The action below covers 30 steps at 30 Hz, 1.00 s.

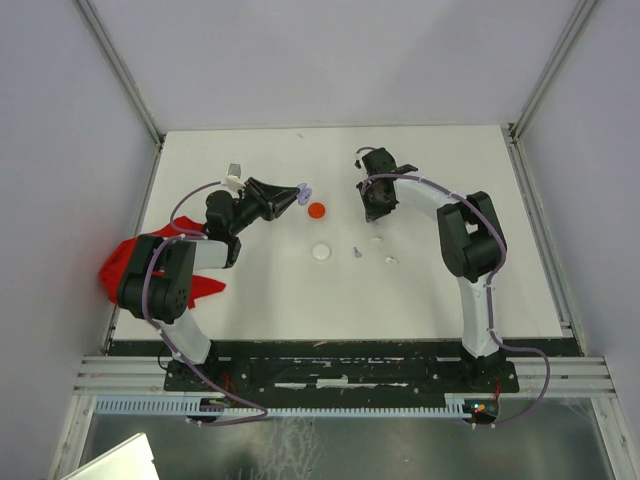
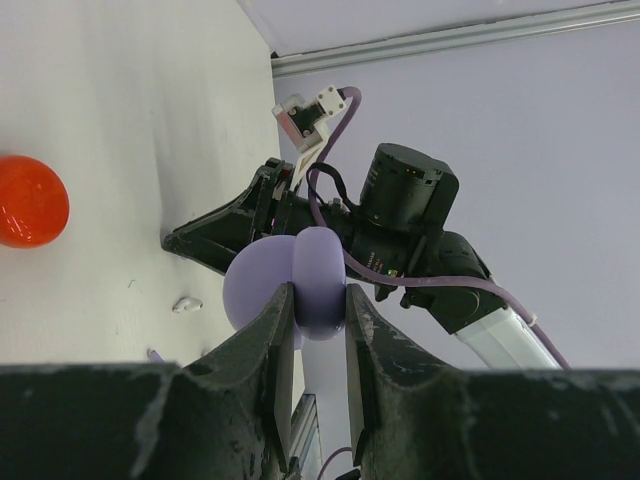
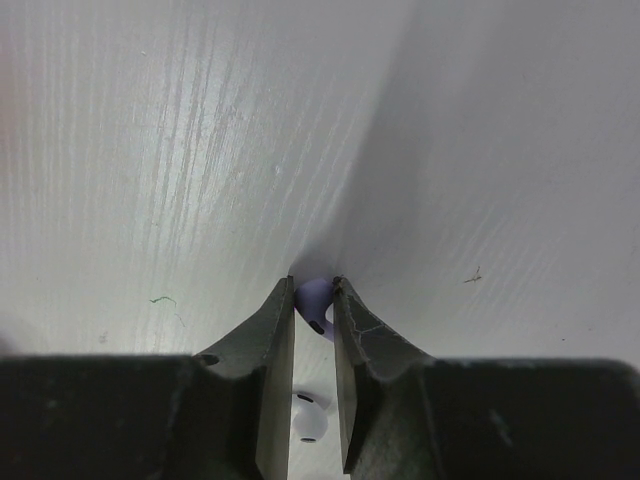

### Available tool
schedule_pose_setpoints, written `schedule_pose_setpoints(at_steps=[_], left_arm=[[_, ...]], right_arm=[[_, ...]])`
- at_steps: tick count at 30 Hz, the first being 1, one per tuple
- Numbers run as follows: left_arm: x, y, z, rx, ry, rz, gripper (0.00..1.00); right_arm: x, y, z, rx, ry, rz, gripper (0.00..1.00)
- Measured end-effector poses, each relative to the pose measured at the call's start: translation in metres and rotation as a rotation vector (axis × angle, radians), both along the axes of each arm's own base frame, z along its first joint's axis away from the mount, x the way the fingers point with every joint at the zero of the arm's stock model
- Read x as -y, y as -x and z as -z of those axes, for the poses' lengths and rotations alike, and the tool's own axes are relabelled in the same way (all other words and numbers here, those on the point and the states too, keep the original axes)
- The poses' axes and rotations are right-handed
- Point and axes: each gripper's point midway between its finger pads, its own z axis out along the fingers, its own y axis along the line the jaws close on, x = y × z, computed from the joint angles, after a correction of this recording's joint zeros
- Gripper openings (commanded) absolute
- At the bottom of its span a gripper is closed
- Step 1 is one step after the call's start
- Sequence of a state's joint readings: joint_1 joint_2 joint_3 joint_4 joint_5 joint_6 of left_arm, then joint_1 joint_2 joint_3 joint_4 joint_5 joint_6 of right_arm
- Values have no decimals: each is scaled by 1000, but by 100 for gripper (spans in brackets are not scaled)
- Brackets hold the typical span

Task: Insert the wireless bluetooth earbuds into the charging case
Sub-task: Pick up the earbud from the center of the board.

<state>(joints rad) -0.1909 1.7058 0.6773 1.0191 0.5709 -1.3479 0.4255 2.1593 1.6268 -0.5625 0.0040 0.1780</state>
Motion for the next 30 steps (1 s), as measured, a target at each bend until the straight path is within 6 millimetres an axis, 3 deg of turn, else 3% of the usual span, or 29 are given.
schedule_pose_setpoints(at_steps=[9, 14, 24, 30], left_arm=[[0, 1, 1, -3, -1, 0, 3], [0, 2, 1, -3, -1, 0, 3], [0, 4, 0, -4, 2, 5, 3], [6, 7, -1, -27, 25, 21, 3]], right_arm=[[0, -1, -1, 6, -3, 0, 16], [-1, -1, -14, 46, -23, 1, 12], [-21, -11, -99, 275, -222, -1, 7], [-49, -4, -156, 394, -448, -66, 7]])
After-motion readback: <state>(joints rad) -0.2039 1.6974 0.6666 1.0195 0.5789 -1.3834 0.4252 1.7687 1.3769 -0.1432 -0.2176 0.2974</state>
